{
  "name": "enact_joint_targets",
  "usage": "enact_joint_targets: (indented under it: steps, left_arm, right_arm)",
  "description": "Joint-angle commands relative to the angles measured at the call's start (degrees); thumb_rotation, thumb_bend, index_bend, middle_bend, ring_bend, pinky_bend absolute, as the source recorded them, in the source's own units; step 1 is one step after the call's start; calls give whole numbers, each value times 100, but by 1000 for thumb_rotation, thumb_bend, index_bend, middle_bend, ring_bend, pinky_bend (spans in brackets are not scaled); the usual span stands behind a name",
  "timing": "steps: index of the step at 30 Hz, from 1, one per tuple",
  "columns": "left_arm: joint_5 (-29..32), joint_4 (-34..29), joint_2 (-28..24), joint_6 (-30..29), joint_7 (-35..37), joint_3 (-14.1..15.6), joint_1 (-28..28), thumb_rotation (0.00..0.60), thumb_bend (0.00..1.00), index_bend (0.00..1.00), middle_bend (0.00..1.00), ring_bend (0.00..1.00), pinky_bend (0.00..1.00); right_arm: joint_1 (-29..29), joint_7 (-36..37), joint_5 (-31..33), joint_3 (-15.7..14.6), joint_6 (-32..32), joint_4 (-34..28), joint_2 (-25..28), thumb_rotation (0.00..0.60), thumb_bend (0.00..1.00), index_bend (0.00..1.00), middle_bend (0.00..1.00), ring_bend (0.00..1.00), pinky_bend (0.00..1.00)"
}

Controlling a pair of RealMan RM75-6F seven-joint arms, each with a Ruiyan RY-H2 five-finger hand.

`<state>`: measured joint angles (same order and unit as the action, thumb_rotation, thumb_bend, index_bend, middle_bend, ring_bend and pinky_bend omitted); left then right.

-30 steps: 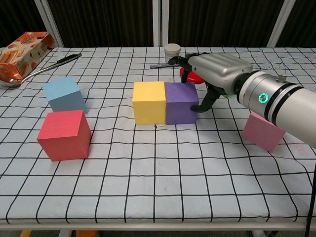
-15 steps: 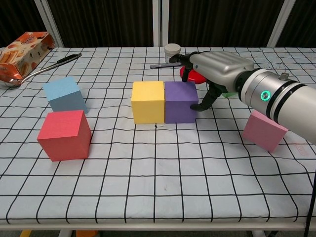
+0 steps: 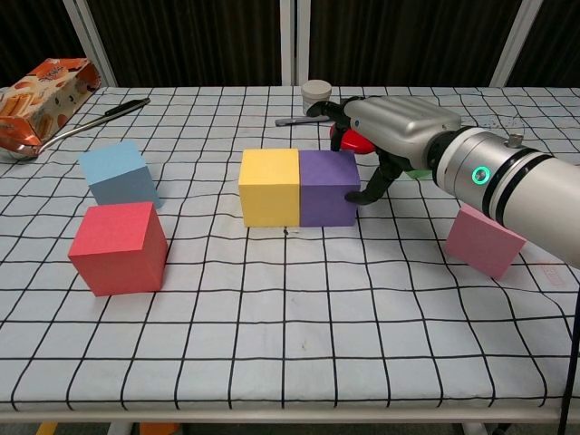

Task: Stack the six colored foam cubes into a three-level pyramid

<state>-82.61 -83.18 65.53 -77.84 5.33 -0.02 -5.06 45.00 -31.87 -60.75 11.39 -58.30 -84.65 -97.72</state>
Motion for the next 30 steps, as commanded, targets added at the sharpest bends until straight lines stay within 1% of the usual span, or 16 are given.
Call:
enact_joint_targets:
  steps: [1, 3, 6, 12, 16, 18, 20, 23, 25, 26, 29, 30]
  left_arm:
    - [-1, 6, 6, 2, -2, 3, 2, 600, 0, 111, 113, 62, 174]
    - [0, 11, 8, 4, 0, 2, 0, 600, 0, 111, 113, 62, 174]
    - [-1, 14, 9, 5, -2, -1, -2, 600, 0, 111, 113, 62, 174]
    - [4, 6, 4, 8, -3, -4, -3, 600, 0, 111, 113, 62, 174]
    - [-74, -50, -18, -49, 32, -24, -26, 600, 0, 111, 113, 62, 174]
    - [-122, -126, -29, -72, 44, -61, -71, 600, 0, 112, 113, 63, 176]
    - [-183, -288, -36, -85, -28, -134, -163, 600, 0, 113, 113, 62, 178]
    - [-270, -760, -25, -42, -238, -282, -373, 600, 0, 116, 117, 62, 182]
    - [-277, -1227, 2, 90, -459, -410, -576, 600, 0, 119, 125, 62, 185]
    - [-234, -1416, 27, 176, -631, -475, -674, 600, 0, 120, 129, 62, 185]
    - [185, -1958, 237, 503, -1634, -707, -1002, 600, 0, 120, 136, 62, 180]
    - [417, -2126, 360, 653, -2035, -786, -1142, 600, 0, 119, 139, 63, 175]
  right_arm:
    - [7, -25, 62, 6, 24, -34, 29, 600, 82, 0, 274, 0, 0]
    - [8, -12, 66, 9, 17, -56, 45, 600, 56, 0, 220, 0, 0]
    - [12, 13, 60, 9, 13, -70, 56, 600, 46, 0, 176, 0, 0]
    - [9, 81, 33, 13, -2, -129, 110, 600, 34, 0, 135, 0, 0]
    - [-75, 193, -89, 34, -144, -419, 332, 600, 31, 0, 125, 0, 0]
    - [-146, 239, -120, 74, -238, -692, 567, 600, 32, 0, 126, 0, 0]
    - [-257, 289, -188, 150, -416, -1055, 923, 600, 33, 0, 126, 0, 0]
    - [-497, 454, -407, 254, -800, -1522, 1468, 600, 33, 0, 129, 0, 0]
    - [-713, 652, -599, 299, -1093, -1770, 1838, 600, 32, 0, 130, 0, 0]
    - [-813, 765, -675, 316, -1214, -1858, 1989, 600, 32, 0, 130, 0, 0]
    - [-1151, 1267, -895, 383, -1562, -2100, 2483, 600, 33, 0, 132, 0, 0]
    - [-1291, 1477, -973, 398, -1691, -2162, 2669, 600, 33, 0, 133, 0, 0]
